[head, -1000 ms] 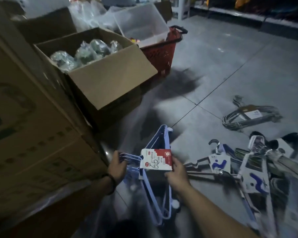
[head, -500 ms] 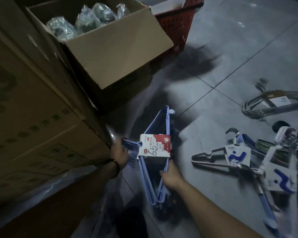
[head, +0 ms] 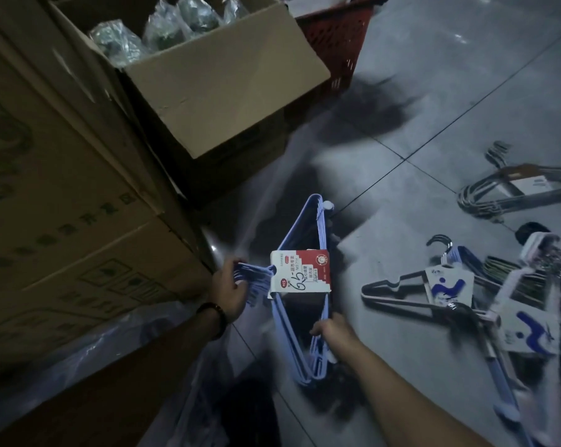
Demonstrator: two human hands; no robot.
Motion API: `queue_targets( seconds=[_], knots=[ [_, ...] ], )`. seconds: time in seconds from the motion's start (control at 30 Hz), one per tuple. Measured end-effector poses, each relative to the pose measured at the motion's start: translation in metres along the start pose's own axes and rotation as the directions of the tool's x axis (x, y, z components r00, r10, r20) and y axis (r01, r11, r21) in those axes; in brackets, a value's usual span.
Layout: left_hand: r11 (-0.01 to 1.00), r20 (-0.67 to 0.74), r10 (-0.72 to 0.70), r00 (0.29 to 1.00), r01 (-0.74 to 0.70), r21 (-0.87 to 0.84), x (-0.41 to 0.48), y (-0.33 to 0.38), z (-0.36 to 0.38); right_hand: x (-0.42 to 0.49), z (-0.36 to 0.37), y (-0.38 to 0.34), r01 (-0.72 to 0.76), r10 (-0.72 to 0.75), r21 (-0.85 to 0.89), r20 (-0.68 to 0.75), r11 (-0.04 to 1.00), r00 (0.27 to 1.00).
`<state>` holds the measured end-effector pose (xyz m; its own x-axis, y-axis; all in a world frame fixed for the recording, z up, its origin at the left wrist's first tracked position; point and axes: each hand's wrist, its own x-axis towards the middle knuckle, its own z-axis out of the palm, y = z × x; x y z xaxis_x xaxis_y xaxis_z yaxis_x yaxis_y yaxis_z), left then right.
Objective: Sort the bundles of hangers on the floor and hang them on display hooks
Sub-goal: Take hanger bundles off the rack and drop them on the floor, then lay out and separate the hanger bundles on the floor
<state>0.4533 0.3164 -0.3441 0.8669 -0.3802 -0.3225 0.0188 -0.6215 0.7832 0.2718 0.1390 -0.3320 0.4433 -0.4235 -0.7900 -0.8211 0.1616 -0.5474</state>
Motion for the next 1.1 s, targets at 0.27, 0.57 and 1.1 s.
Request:
queue_targets(
  seconds=[0.27,0.57,1.1],
  knots=[
    [0.999,-0.114,-0.033,0.993,0.03,-0.023,0.013,0.013,-0.018,0.014,0.035,-0.011,0.092,-0.088,-0.027,0.101,0.995,0.991],
    [0.728,-0.02,-0.058,0.998,0.056,0.683,-0.033,0.128,-0.032,-0.088,-0.038,-0.041,0.305,-0.219,-0.237,0.331,0.922,0.918],
    [0.392,0.694,-0.075,0.716,-0.619,0.681,-0.059,0.281,0.213,-0.086,-0.309,0.008,-0.038,-0.087,-0.769,-0.121,0.638,0.989]
  ],
)
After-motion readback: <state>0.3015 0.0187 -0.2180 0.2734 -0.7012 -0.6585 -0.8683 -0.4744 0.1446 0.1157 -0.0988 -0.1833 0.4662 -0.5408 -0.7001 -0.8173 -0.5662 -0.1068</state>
